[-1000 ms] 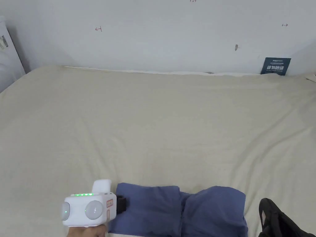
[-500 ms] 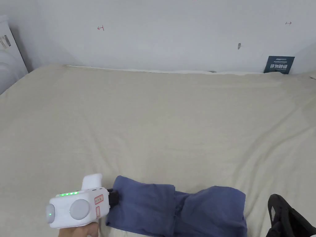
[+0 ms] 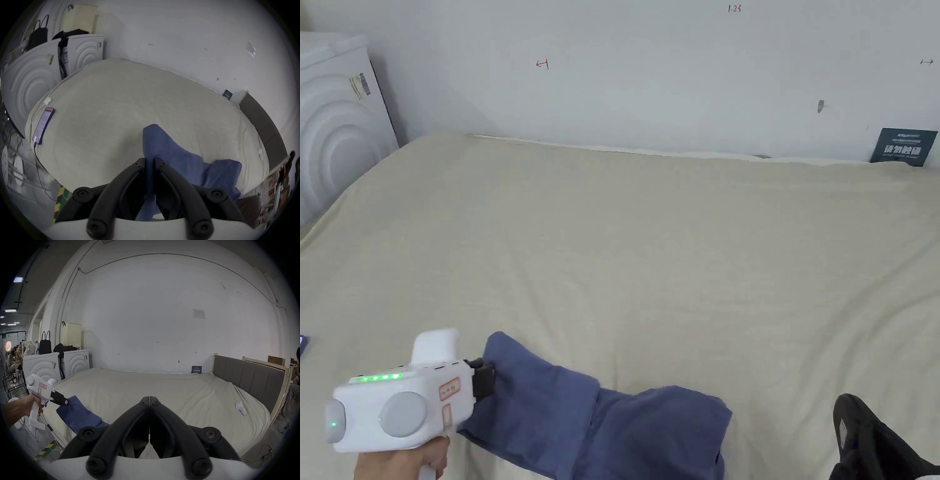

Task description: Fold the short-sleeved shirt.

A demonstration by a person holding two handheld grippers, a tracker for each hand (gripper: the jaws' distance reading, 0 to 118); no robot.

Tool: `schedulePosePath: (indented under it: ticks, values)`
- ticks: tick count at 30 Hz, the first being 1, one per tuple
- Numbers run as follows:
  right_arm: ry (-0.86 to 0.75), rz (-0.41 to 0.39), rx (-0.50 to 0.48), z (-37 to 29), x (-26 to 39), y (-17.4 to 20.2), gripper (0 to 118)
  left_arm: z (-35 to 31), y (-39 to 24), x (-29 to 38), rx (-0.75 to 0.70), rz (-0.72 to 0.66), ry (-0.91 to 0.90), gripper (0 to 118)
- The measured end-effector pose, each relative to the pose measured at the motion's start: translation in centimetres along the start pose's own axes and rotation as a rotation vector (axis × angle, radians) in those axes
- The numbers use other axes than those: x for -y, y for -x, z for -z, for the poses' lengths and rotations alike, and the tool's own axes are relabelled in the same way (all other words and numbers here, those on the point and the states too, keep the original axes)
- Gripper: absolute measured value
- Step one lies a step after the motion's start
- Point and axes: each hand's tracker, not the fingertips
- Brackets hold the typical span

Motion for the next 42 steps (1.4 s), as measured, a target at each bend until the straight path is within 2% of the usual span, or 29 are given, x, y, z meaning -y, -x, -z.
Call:
schedulePosePath:
  ticks: [6, 11, 16, 20, 21, 22, 24, 25, 27, 31, 34, 40, 41, 42]
  values:
    - [-0.002, 0.007, 0.001, -0.5, 0.0, -0.3, 1, -1.7, -9.1, 1.0, 0.161, 0.149, -0.024, 11]
    - [0.001, 0.011, 0.033, -0.9, 0.3, -1.4, 1, 0.4, -17.4, 2.9, 0.309, 0.262, 0.041, 11]
    - [0.016, 0.025, 0.078, -1.1, 0.7, -3.1, 1, 5.3, -24.3, 5.2, 0.377, 0.318, 0.129, 11]
    - [0.026, 0.041, 0.115, -1.3, 1.0, -4.4, 1, 9.3, -27.2, 8.0, 0.351, 0.367, 0.172, 11]
    - [0.028, 0.048, 0.119, -1.3, 1.0, -4.7, 1, 9.8, -27.3, 8.5, 0.334, 0.372, 0.173, 17]
    - [0.030, 0.053, 0.124, -1.3, 1.1, -4.9, 1, 10.0, -26.9, 8.9, 0.338, 0.357, 0.175, 37]
    - [0.035, 0.052, 0.127, -1.4, 1.2, -5.0, 1, 9.2, -25.5, 9.2, 0.396, 0.266, 0.166, 117]
    - [0.036, 0.050, 0.131, -1.5, 1.3, -5.0, 1, 8.1, -24.8, 9.2, 0.397, 0.242, 0.142, 118]
    - [0.033, 0.055, 0.125, -1.5, 1.5, -4.9, 1, 4.6, -22.9, 8.1, 0.366, 0.237, -0.035, 117]
    - [0.026, 0.068, 0.095, -0.9, 1.4, -3.9, 1, -3.2, -19.3, 7.5, 0.147, 0.243, -0.372, 117]
    - [-0.011, 0.052, 0.057, -0.6, 0.4, -2.6, 1, -9.6, -17.4, 6.2, -0.029, 0.244, -0.555, 117]
    - [-0.092, 0.020, -0.004, -0.8, -2.6, 0.3, 1, -17.5, -14.8, 4.6, -0.190, 0.249, -0.770, 114]
    - [-0.108, 0.012, -0.012, -1.1, -2.9, 0.8, 1, -18.2, -14.5, 4.8, -0.205, 0.244, -0.786, 109]
    - [-0.120, 0.001, -0.019, -1.4, -3.0, 1.2, 1, -18.6, -14.3, 5.2, -0.208, 0.249, -0.806, 86]
